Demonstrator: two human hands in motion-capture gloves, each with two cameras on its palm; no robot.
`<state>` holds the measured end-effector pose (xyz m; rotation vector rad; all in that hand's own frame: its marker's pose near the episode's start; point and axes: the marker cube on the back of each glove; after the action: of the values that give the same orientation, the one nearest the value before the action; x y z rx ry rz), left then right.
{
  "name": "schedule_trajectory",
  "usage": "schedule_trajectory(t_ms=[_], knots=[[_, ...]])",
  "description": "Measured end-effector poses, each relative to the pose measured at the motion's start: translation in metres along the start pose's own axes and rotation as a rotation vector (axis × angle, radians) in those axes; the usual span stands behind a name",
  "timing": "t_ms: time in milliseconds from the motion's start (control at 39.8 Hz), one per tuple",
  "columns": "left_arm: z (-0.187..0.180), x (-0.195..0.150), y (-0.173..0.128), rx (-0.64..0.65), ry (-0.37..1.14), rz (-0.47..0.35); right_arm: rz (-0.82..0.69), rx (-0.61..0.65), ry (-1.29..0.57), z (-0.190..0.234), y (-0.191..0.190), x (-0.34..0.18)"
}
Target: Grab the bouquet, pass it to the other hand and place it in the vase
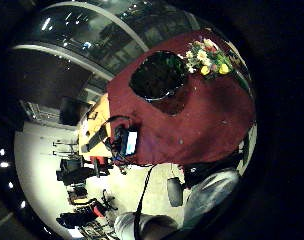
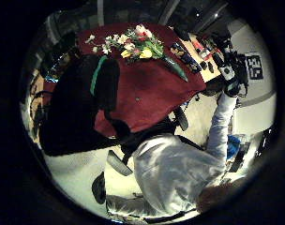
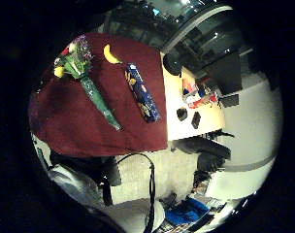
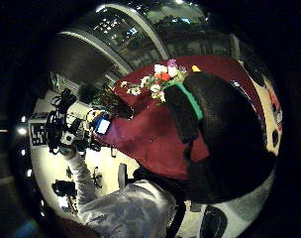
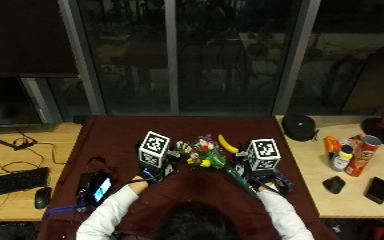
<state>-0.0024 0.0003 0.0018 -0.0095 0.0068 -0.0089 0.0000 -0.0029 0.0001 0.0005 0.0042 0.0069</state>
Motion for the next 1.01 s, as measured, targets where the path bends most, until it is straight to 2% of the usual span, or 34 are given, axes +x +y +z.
schedule_trajectory(t_ms=[377, 629, 830, 1006], knots=[[0.001, -0.002, -0.001, -0.009, 0.025, 0.012, 0.051, 0.021, -0.064, 0.003, -0.001, 0.010], [0.010, 0.017, -0.014, -0.014, 0.175, 0.030, 0.083, -0.203, -0.037, -0.015, -0.008, 0.013], [0.008, 0.031, -0.017, -0.029, 0.166, 0.073, 0.142, -0.212, -0.061, -0.032, -0.011, 0.019], [0.006, 0.039, -0.014, -0.053, 0.177, 0.116, 0.205, -0.264, -0.047, -0.010, -0.020, 0.027]])
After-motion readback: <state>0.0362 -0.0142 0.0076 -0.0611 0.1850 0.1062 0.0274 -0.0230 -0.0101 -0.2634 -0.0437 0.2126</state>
